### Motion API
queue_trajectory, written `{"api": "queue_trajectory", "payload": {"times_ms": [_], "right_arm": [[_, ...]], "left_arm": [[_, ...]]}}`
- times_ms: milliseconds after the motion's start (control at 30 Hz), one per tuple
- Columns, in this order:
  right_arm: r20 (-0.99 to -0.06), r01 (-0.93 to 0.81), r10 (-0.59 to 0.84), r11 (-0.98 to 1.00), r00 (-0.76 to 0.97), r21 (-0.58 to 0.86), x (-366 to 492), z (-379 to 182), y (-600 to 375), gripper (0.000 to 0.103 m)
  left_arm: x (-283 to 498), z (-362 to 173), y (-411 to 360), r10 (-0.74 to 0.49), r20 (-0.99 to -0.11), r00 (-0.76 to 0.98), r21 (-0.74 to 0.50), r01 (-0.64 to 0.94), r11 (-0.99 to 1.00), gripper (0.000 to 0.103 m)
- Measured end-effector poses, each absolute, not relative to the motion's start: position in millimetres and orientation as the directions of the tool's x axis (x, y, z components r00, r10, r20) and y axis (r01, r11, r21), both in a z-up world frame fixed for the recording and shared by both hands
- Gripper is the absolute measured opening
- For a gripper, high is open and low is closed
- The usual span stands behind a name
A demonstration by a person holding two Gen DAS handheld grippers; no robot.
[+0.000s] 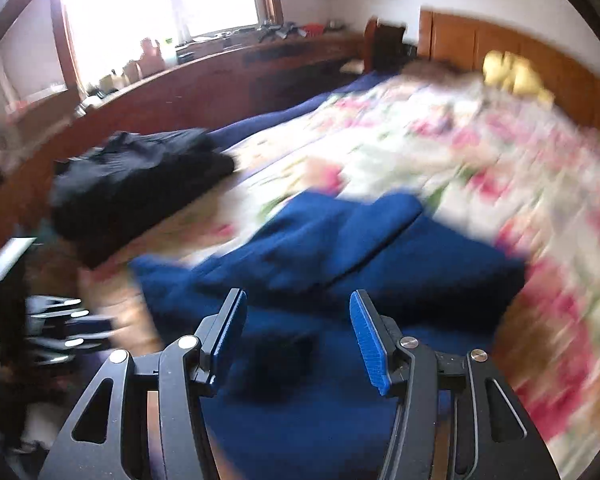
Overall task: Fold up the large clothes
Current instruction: 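Grasp the folded navy jacket bundle with the right gripper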
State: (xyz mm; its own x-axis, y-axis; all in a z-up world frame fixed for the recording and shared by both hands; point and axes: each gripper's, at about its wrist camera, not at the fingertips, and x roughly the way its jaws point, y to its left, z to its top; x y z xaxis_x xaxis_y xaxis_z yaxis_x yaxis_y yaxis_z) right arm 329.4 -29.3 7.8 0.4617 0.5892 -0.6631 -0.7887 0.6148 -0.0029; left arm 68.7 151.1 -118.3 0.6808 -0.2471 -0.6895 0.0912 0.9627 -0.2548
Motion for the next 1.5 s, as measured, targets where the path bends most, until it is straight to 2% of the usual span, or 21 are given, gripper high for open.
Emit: {"api": "queue_trajectory", "payload": {"times_ms": [100,233,567,667,700,767,800,1000,1167,1267,1333,1433,1500], "right_arm": [[-0.684,-0.757,0.499,0.642,0.532,-0.12,369,8,-12,0.061],[-0.721,-0.755,0.436,0.63,0.538,-0.182,417,8,11,0.063],[-0.859,-0.803,0.449,0.591,0.247,0.078,483,4,17,0.065],[-0.886,-0.821,0.411,0.568,0.216,0.064,492,-7,23,0.065],[-0.893,-0.825,0.398,0.563,0.212,0.055,494,-9,26,0.063],[-0.9,-0.84,0.376,0.542,0.221,0.02,494,-7,31,0.035],[-0.901,-0.845,0.352,0.535,0.251,-0.027,491,-6,32,0.012],[-0.823,-0.845,0.394,0.504,0.409,-0.179,471,12,54,0.008],[-0.714,-0.825,0.464,0.486,0.524,-0.289,447,31,105,0.007],[-0.714,-0.82,0.458,0.493,0.53,-0.292,447,22,138,0.008],[-0.745,-0.805,0.407,0.517,0.529,-0.289,454,5,150,0.009],[-0.762,-0.788,0.381,0.556,0.524,-0.264,460,-4,146,0.022],[-0.738,-0.768,0.406,0.597,0.539,-0.232,465,3,126,0.046]], "left_arm": [[71,-118,152,-0.259,-0.681,0.685,-0.266,0.097,0.959,0.022],[73,-120,152,-0.276,-0.675,0.684,-0.281,0.107,0.954,0.022],[84,-129,139,-0.33,-0.673,0.662,-0.315,0.148,0.938,0.022],[86,-130,133,-0.341,-0.675,0.654,-0.314,0.163,0.935,0.022],[86,-129,132,-0.342,-0.675,0.653,-0.314,0.165,0.935,0.022],[86,-129,131,-0.346,-0.675,0.652,-0.316,0.169,0.934,0.022],[86,-129,131,-0.348,-0.675,0.651,-0.317,0.169,0.933,0.022],[86,-132,134,-0.348,-0.68,0.645,-0.321,0.164,0.933,0.022],[83,-133,136,-0.351,-0.678,0.646,-0.331,0.159,0.93,0.022],[82,-131,134,-0.349,-0.67,0.655,-0.328,0.16,0.931,0.022],[80,-129,132,-0.355,-0.662,0.66,-0.333,0.165,0.928,0.022],[79,-127,129,-0.359,-0.657,0.663,-0.338,0.166,0.926,0.022],[81,-127,128,-0.364,-0.653,0.664,-0.346,0.167,0.923,0.022]]}}
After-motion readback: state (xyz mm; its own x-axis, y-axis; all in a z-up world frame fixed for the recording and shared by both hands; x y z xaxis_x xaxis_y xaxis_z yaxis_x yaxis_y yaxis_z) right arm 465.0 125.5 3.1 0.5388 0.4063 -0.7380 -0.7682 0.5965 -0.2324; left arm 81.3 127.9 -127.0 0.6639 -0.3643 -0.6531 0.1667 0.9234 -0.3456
